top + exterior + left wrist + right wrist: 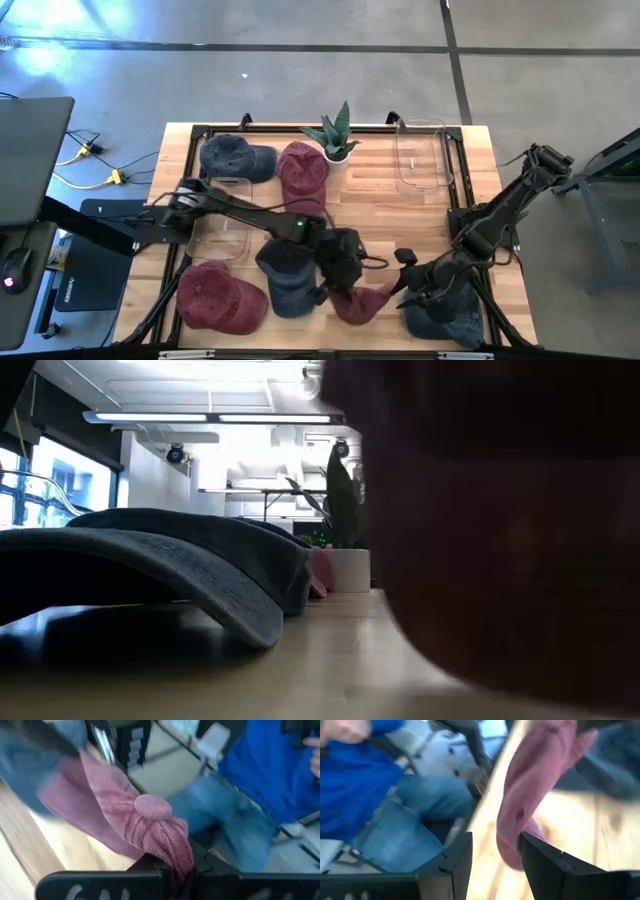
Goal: Pick & Place hat
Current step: Put the right red cap into the left transparent bin
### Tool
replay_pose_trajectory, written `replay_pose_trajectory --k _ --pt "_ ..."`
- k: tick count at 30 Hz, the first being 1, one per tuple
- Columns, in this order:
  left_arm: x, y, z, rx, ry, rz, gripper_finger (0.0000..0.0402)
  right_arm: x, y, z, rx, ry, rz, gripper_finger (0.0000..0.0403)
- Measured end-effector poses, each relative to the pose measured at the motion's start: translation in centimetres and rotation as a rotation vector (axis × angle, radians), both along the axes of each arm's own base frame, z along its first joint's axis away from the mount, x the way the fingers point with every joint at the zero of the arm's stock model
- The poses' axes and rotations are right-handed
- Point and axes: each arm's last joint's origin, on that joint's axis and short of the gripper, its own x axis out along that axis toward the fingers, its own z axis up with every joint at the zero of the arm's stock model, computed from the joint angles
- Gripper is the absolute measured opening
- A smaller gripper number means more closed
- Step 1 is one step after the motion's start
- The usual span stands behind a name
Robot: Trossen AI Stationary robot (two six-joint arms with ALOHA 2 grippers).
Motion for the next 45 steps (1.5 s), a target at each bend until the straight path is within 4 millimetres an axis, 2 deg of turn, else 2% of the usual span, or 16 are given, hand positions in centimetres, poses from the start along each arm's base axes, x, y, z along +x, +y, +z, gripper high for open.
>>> replay_pose_trajectory --k 2,8,15,19,24,27,30,38,39,42,45 --pt "1.1 0.3 -1.0 -0.05 -0.02 -0.037 0.0012 -0.5 -0.2 -1.7 0.004 0.05 -0.047 0.0155" --pt "2.0 0.7 -2.6 -0.117 0.012 -0.097 0.0012 -1.3 -1.0 -5.7 0.058 0.066 -0.083 0.0185" --pt "2.2 0.8 -2.3 -0.134 -0.006 -0.084 0.0012 -0.3 -1.9 -6.0 0.082 -0.167 -0.04 0.024" --pt "2.2 0.9 -2.4 -0.12 -0.008 -0.06 0.0012 0.3 -2.3 -5.6 0.131 -0.218 0.015 0.0247" --pt "2.3 1.0 -2.4 -0.102 -0.016 -0.029 0.0012 1.3 -1.8 -5.5 0.223 -0.26 0.127 0.0245" --pt "2.4 1.0 -2.3 -0.097 -0.027 -0.018 0.0012 1.8 -1.5 -5.8 0.254 -0.278 0.154 0.0228" --pt "2.4 1.0 -2.3 -0.1 -0.031 -0.018 0.0012 1.9 -1.3 -5.7 0.278 -0.292 0.182 0.019" --pt "2.5 0.8 -1.7 -0.153 -0.071 -0.089 0.0012 1.9 -1.2 -5.7 0.253 -0.324 0.194 0.0018" --pt "2.5 0.7 -1.7 -0.161 -0.072 -0.101 0.0013 1.8 -1.1 -5.6 0.249 -0.332 0.205 0.001" --pt "2.5 0.7 -1.3 -0.206 -0.075 -0.125 0.0027 1.6 -0.8 -5.5 0.257 -0.341 0.218 0.0023" --pt "2.5 0.6 -1.2 -0.224 -0.077 -0.145 0.0064 1.4 -0.6 -5.5 0.255 -0.347 0.231 0.0018"
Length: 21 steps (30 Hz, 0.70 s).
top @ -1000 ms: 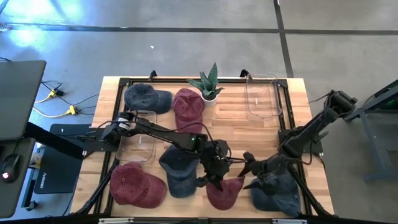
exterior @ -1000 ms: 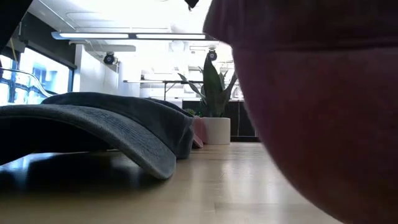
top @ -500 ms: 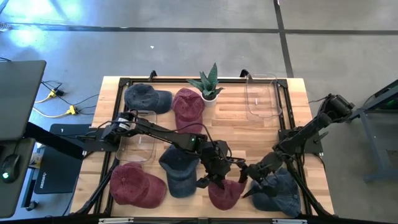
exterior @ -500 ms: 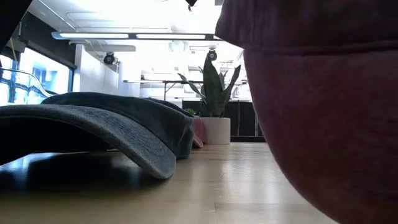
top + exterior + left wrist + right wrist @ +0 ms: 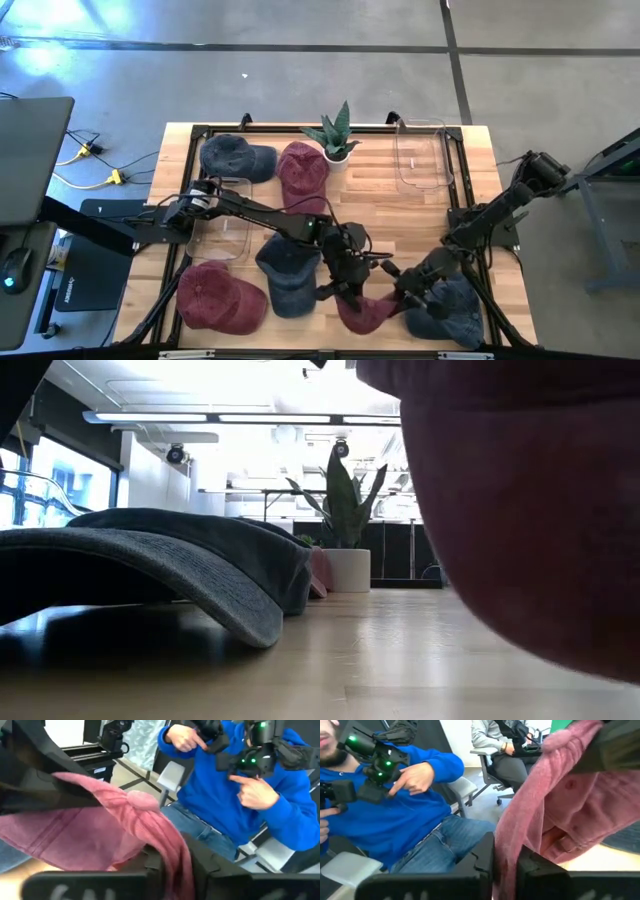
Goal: Pick & Place hat
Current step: Put the right red cap into the left transparent bin
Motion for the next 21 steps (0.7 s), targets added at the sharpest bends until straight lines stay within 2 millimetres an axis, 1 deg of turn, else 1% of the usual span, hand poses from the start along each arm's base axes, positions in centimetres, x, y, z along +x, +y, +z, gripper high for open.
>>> replay_pose_trajectory --k 3,6,8,10,12,15,18,21 --pt "-0.1 -0.1 0.0 -0.016 0.016 -0.026 0.012 -0.1 0.1 0.0 -0.015 -0.014 -0.006 0.0006" --pt "0.0 -0.5 -0.6 -0.029 0.036 -0.059 0.0177 -0.1 0.2 -0.1 -0.021 -0.012 -0.025 0.0013" --pt "-0.1 -0.9 -1.4 -0.028 0.077 -0.086 0.0206 -0.1 0.2 -0.2 -0.024 -0.002 -0.027 0.0011" --pt "-0.4 -1.4 -1.6 -0.037 0.095 -0.139 0.0223 -0.2 0.2 -0.2 -0.026 0.002 -0.027 0.0005" --pt "-0.9 -2.1 -1.5 -0.036 0.077 -0.206 0.0227 -0.3 0.3 -0.2 -0.023 0.008 -0.028 0.0006" --pt "-1.6 -3.6 -1.7 -0.035 0.06 -0.29 0.0221 -0.5 0.5 -0.2 -0.011 0.025 -0.028 0.0011" --pt "-2.1 -4.6 -1.1 -0.006 0.007 -0.283 0.0209 -0.5 0.5 -0.3 -0.011 0.027 -0.041 0.0007" --pt "-2.0 -4.6 -0.9 0.036 -0.024 -0.218 0.0198 -0.5 0.5 -0.3 -0.013 0.029 -0.044 0.0004"
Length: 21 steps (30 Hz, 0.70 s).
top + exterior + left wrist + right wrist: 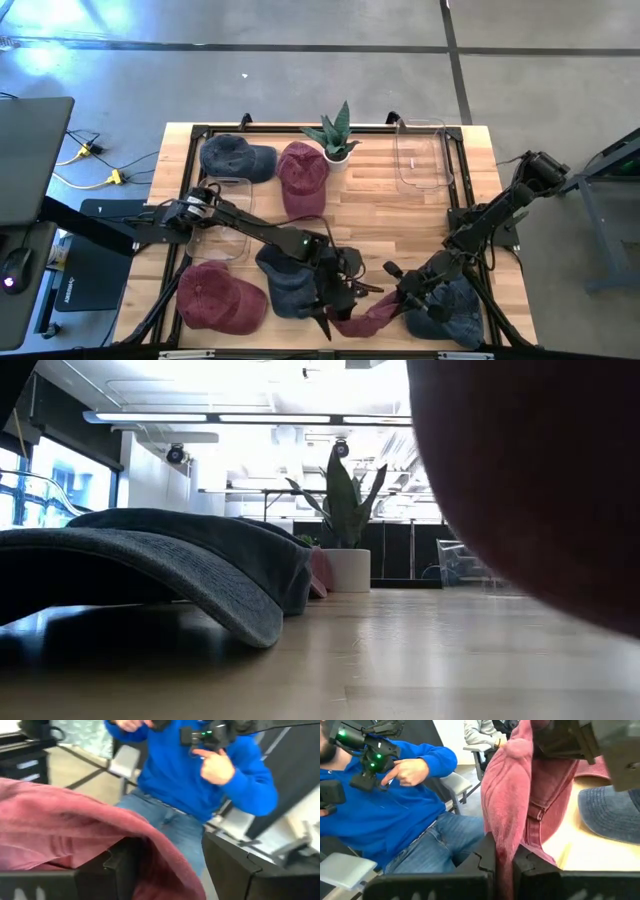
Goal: Pick & Place hat
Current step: Put the right red cap into the left transparent bin
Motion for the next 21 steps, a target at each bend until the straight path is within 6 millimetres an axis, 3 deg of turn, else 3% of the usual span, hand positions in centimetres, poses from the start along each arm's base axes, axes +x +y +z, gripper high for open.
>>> replay_pose_trajectory --k 10,21 --pt "1.8 2.9 0.4 -0.036 0.12 0.306 0.0191 0.1 -0.1 -0.1 -0.004 0.006 -0.021 0.0004" --pt "2.1 2.2 0.7 -0.052 0.152 0.539 0.0191 0.1 -0.1 -0.1 -0.009 0.001 -0.032 0.0003"
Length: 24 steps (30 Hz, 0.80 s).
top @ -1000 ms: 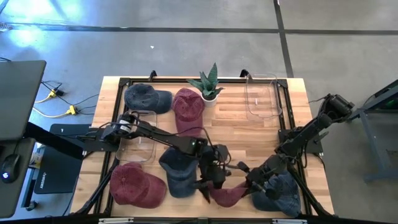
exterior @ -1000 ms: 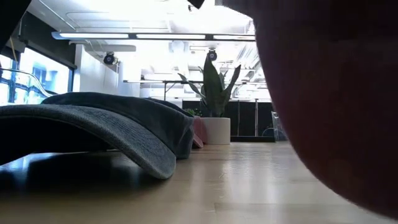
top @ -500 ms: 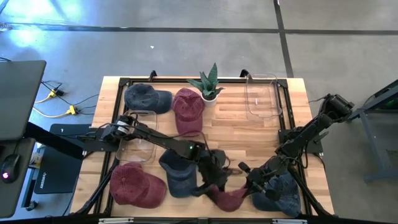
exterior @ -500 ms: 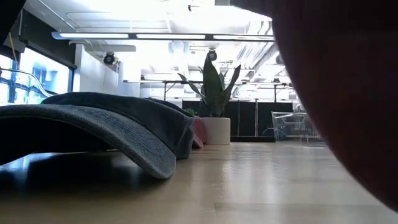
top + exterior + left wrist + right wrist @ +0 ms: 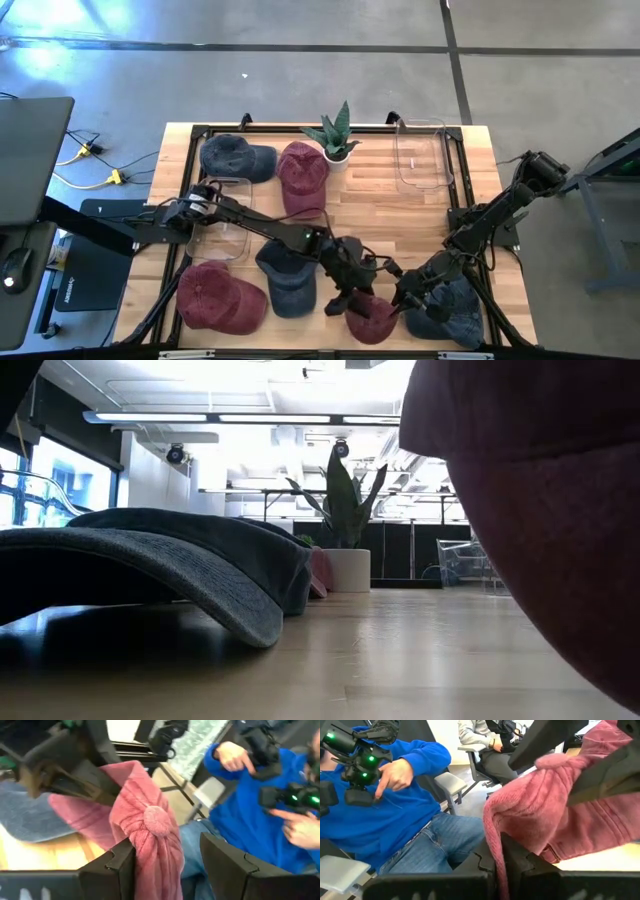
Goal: Pick & Place hat
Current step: Put the right red cap into the left transparent bin
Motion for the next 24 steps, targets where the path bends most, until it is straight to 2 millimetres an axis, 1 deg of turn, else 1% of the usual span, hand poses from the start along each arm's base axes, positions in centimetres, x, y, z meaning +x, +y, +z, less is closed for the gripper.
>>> replay_pose_trajectory --k 9,11,13,15,17,20,24 --pt "0.1 0.1 0.0 -0.024 0.036 0.058 0.0191 0.0 0.0 0.0 -0.002 -0.002 -0.013 0.0009" --pt "0.0 0.1 0.0 -0.053 0.056 0.018 0.0191 0.0 0.0 0.0 -0.002 -0.002 -0.013 0.0005" --pt "-0.1 -0.1 0.1 -0.081 0.056 -0.064 0.0191 0.0 0.0 0.0 -0.001 -0.001 -0.008 0.0003" --pt "-0.3 -0.5 0.4 -0.088 0.019 -0.134 0.0191 0.0 0.0 0.0 -0.001 -0.001 -0.004 0.0004" --pt "-0.4 -1.1 0.5 -0.075 -0.024 -0.159 0.0191 0.0 0.0 0.0 0.0 -0.001 -0.003 0.0009" --pt "-0.5 -1.7 0.5 -0.026 -0.05 -0.076 0.0191 0.0 0.0 0.0 -0.001 0.0 -0.002 0.0013" --pt "-0.3 -1.4 0.4 0.004 -0.048 0.016 0.0191 0.0 0.0 0.0 -0.001 0.0 -0.001 0.0009"
